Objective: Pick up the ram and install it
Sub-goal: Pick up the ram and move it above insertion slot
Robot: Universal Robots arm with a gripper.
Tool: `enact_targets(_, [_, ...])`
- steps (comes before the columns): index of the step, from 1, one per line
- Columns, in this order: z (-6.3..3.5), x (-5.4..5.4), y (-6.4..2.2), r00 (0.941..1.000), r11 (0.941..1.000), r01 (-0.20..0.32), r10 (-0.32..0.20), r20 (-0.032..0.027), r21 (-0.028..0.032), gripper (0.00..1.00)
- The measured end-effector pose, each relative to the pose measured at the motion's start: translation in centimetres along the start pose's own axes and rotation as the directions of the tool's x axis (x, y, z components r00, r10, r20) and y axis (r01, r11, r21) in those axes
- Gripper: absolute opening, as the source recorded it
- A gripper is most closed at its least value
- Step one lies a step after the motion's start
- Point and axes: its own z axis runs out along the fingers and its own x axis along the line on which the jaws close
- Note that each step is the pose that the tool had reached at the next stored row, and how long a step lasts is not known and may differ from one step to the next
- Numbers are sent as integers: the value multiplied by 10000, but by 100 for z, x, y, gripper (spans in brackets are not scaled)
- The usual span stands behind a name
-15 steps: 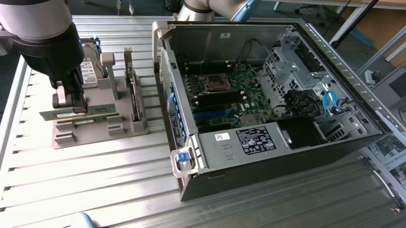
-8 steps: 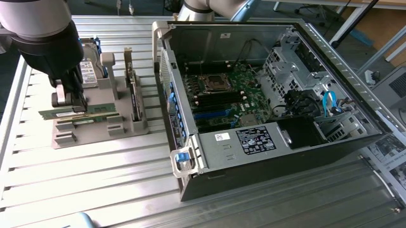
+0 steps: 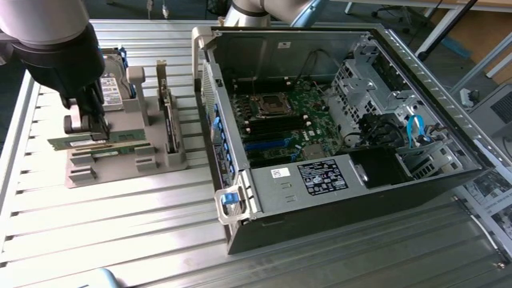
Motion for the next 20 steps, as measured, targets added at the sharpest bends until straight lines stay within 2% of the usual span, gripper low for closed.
enact_targets(20, [-88, 4, -1, 10000, 10000, 0, 0, -1, -1, 12])
